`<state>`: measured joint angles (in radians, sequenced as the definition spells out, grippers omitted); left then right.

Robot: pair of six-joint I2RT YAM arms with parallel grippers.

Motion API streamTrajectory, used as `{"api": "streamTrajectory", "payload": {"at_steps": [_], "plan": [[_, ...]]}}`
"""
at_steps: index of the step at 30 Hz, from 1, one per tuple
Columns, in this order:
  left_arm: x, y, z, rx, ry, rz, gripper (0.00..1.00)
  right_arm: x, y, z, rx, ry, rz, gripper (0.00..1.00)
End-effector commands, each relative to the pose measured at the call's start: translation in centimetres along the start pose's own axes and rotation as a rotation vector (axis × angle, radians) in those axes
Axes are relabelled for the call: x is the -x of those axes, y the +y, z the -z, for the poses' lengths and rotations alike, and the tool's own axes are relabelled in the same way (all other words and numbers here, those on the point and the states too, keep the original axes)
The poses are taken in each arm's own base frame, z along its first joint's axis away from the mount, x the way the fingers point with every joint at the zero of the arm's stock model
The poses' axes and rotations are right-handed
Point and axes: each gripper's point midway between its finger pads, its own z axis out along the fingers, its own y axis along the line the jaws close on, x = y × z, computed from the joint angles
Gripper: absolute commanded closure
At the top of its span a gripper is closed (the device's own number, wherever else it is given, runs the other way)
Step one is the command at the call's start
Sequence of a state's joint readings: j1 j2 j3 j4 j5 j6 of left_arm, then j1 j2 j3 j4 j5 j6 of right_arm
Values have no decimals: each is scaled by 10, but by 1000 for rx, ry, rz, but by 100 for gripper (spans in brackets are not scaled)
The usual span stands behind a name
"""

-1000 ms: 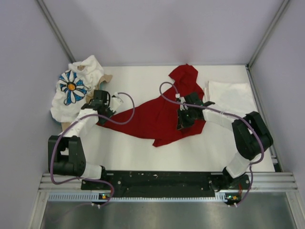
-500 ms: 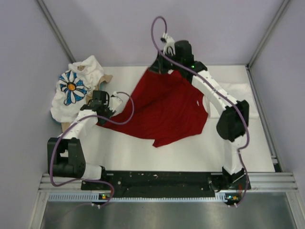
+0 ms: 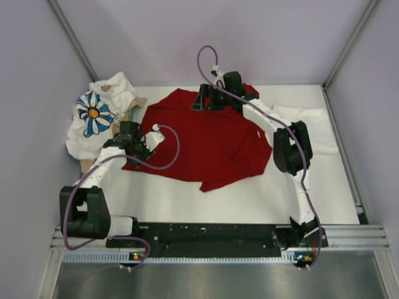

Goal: Fold and stack the t-shirts
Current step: Flatten out the tshirt

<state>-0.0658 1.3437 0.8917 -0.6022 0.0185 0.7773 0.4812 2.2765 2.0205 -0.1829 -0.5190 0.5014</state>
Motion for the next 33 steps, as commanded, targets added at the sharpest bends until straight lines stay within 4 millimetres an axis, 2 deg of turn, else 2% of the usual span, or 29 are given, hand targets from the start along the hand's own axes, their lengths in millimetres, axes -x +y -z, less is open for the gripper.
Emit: {"api": "streamTrajectory", "payload": {"at_steps": [1,4,6,7,9,10,12,13,14,15,16,17,19,21,24,25,26,27,28,29,30,33], "plan": [[5,-12,3,-67,-63,-128,53,44,56,102,-73,-137,300,1],[-8,-11,-4,-54,-24,-218,53,16,31,140,-207,-117,364,1],[-19,-13,-7,-62,5,-307,53,-7,20,161,-193,-91,389,1],[-24,-16,-10,-69,18,-347,54,-8,23,174,-155,-133,342,1],[-28,-14,-14,-49,20,-411,54,-2,8,205,-179,-284,254,1],[-29,-14,-16,-36,17,-431,54,-9,-6,220,-197,-324,223,1],[-27,-11,-20,-18,5,-464,53,-15,-13,256,-180,-427,156,1],[-27,-10,-22,-12,3,-477,53,-23,-24,269,-210,-471,82,1],[-27,-9,-25,-3,3,-485,53,-36,-30,278,-218,-491,50,1],[-27,-6,-28,18,2,-490,53,-38,-28,284,-222,-501,73,1],[-25,-3,-32,36,-6,-491,53,-48,-34,286,-265,-468,59,7],[-28,5,-33,81,22,-490,53,-61,-44,287,-319,-419,0,17],[-31,10,-38,114,41,-492,53,-99,-70,291,-463,-284,-121,28],[-36,11,-43,124,57,-503,54,-130,-98,302,-640,-215,-209,31],[-41,10,-48,142,68,-525,57,-166,-121,318,-824,-164,-215,31],[-41,9,-50,141,63,-525,61,-175,-125,319,-860,-154,-208,31],[-41,8,-52,138,59,-526,65,-184,-127,317,-873,-136,-211,30],[-41,7,-53,134,54,-525,75,-193,-129,313,-878,-118,-218,30],[-40,6,-53,131,51,-521,82,-201,-130,306,-868,-97,-226,31],[-40,5,-54,127,50,-512,93,-209,-132,296,-845,-75,-238,31],[-41,4,-54,122,53,-503,100,-215,-132,286,-810,-50,-252,33],[-43,1,-52,90,67,-484,100,-222,-136,263,-750,2,-276,43]]}}
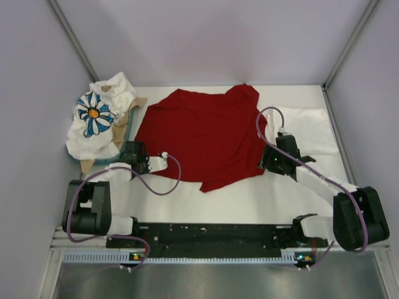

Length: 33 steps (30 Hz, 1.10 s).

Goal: Fold and stack the t-shirts
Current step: Flatten out the tshirt

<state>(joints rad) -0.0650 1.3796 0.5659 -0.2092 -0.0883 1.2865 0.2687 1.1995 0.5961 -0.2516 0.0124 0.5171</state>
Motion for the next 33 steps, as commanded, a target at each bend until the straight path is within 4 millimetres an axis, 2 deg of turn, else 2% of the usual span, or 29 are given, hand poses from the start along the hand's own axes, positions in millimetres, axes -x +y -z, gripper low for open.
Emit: {"api": "streamTrajectory", "payload": {"at_steps": [1,4,7,11,16,20,24,27,29,33], "plan": [[0,0,2,-21,-1,30,100,-2,13,-27,41,32,-15,47],[-3,5,7,-4,23,82,100,-1,16,-36,42,57,-3,72],[-9,22,15,75,61,149,100,10,23,-31,62,31,9,98],[-16,45,32,152,86,215,100,42,33,1,69,-48,40,100],[-19,76,70,223,105,296,100,91,55,77,148,-228,84,100],[-16,103,130,321,67,363,100,118,69,147,216,-354,116,100],[-19,128,220,483,5,415,100,136,81,218,286,-469,144,100],[-23,132,284,556,-33,464,100,140,92,274,370,-539,179,100],[-25,134,325,613,-69,487,100,141,101,318,452,-605,203,100],[-29,134,401,744,-155,525,100,137,105,381,533,-702,231,100]]}}
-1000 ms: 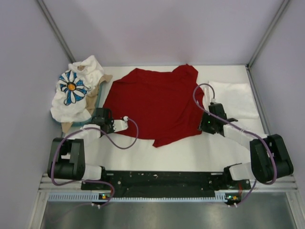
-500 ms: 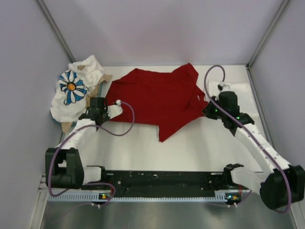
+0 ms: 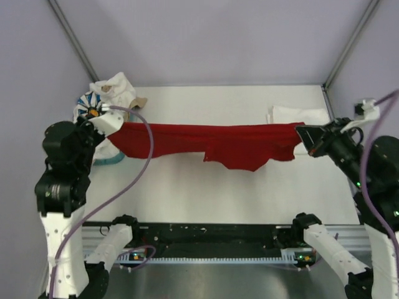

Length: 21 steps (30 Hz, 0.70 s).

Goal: Fold and stack the t-shirts
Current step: Flatten out the tshirt

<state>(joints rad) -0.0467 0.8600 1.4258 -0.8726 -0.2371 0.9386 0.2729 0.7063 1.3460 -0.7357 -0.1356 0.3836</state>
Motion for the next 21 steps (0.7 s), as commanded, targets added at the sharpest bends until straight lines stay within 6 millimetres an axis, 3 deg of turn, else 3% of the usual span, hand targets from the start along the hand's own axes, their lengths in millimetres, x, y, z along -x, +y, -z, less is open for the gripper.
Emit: {"api": "streamTrajectory", "payload": {"at_steps": [1,4,7,9,12,14,18,21], "plan": [[-6,29,60,64,12,65,100,35,31,55,93,-98,48,100],[2,42,78,96,-28,81,100,44,38,66,118,-127,47,100],[4,41,66,87,-21,74,100,44,35,49,103,-102,46,100],[7,39,46,84,-11,60,100,47,32,24,95,-91,52,100],[18,46,8,109,-4,51,100,55,28,-32,90,-59,62,100],[31,62,-15,163,-10,59,100,73,30,-65,99,-66,82,100],[61,109,-48,308,-31,106,100,133,29,-125,88,-149,97,100],[80,139,-63,396,-56,135,100,174,23,-151,81,-226,75,100]]}}
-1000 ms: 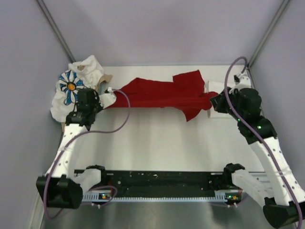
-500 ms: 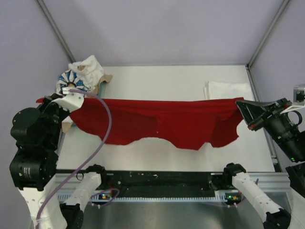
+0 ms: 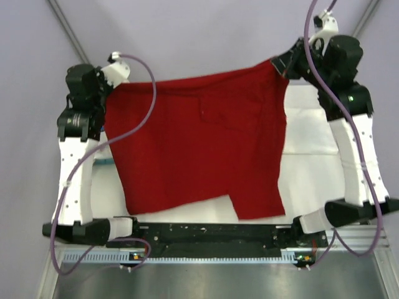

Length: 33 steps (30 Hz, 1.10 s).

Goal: Fold and stack the t-shirts
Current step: Flatten out the tshirt

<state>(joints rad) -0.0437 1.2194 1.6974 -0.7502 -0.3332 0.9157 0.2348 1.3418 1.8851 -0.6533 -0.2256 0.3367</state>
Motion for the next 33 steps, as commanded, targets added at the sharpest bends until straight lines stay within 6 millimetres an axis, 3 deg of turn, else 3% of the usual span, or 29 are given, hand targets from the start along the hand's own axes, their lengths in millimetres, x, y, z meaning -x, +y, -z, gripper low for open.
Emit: {"api": "streamTrajectory", "payload": {"at_steps": [1,5,10,13,15,17,19,21,24,26,28,30,33], "plan": [[46,91,4,325,-123,118,100,104,5,-6,25,-283,37,100],[60,110,-4,397,-148,128,100,135,1,-10,24,-361,40,100],[59,114,1,410,-151,117,100,148,11,20,32,-417,83,100],[56,110,9,399,-163,105,100,133,10,28,35,-392,98,100],[53,91,11,342,-194,74,100,115,11,32,50,-355,95,100],[43,64,16,273,-221,32,100,76,4,28,61,-264,59,100],[22,21,11,173,-206,-20,100,16,-13,20,45,-134,-10,100],[-8,-33,3,37,-160,-73,100,-48,-36,18,-12,-18,-88,100],[-65,-133,0,-236,-77,-162,100,-142,-64,22,-91,161,-177,100],[-100,-190,0,-381,-23,-189,100,-196,-77,26,-128,265,-205,100],[-139,-246,2,-505,44,-193,100,-238,-86,28,-159,353,-219,100],[-161,-281,4,-577,76,-189,100,-276,-93,28,-181,445,-230,100],[-184,-317,4,-638,105,-178,100,-310,-102,17,-211,534,-214,100]]}}
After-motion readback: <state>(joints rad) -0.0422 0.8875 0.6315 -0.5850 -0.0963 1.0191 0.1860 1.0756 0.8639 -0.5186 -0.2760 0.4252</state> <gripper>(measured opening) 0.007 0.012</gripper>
